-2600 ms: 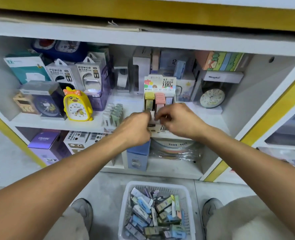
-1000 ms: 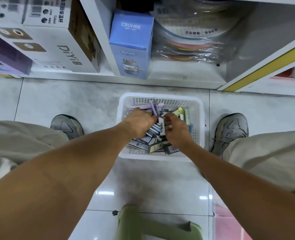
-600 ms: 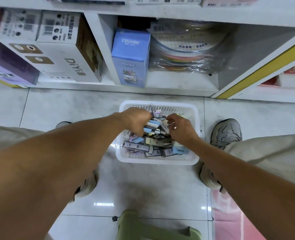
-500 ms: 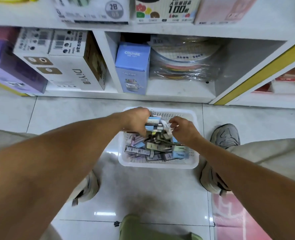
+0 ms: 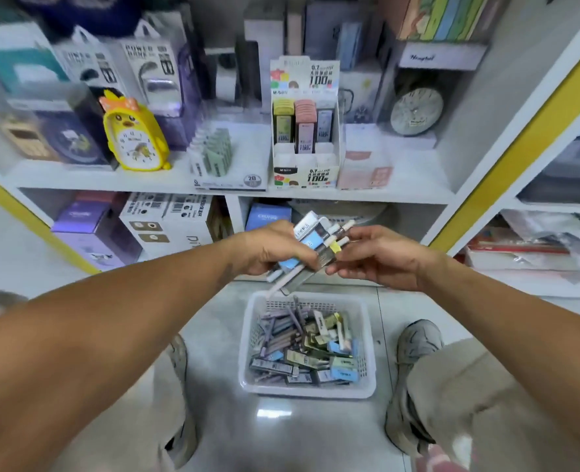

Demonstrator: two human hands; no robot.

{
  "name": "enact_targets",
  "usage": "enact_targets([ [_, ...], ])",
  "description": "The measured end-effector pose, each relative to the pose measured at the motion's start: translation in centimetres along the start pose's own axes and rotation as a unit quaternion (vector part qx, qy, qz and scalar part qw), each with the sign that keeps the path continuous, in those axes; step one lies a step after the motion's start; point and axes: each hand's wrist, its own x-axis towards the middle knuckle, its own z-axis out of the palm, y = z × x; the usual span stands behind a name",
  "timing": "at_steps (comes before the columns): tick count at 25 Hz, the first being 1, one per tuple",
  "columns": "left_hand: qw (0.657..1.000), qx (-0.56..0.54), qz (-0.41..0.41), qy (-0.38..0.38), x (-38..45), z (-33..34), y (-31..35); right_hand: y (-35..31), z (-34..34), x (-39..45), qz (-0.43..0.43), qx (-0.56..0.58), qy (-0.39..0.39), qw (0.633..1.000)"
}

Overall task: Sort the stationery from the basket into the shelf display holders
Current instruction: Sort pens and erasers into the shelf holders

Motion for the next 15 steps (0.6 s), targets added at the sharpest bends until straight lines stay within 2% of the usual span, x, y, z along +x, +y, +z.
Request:
enact_targets([
  [2,0.997,-0.072,0.022,0.028,-1.5,-0.3,3.0,-3.6,1.2,-1.2,-0.031,-0.002,-0.004,1.000],
  [7,0.974,-0.214,0.042,0.057,-4.2,-2.2,9.1,-10.9,4.4,-2.6,-0.126,-0.053,0.069,0.988],
  [13,0.937,-0.342,0.037,0.057,-4.3,-6.0,11.9,-16.6,6.1,-0.9,-0.213,-0.132,0.141,0.958],
  [15,0.930,-0.354,0.036,0.090,-3.9,-7.0,12.0,-17.6,5.9,-0.1,-0.234,-0.166,0.153,0.946],
])
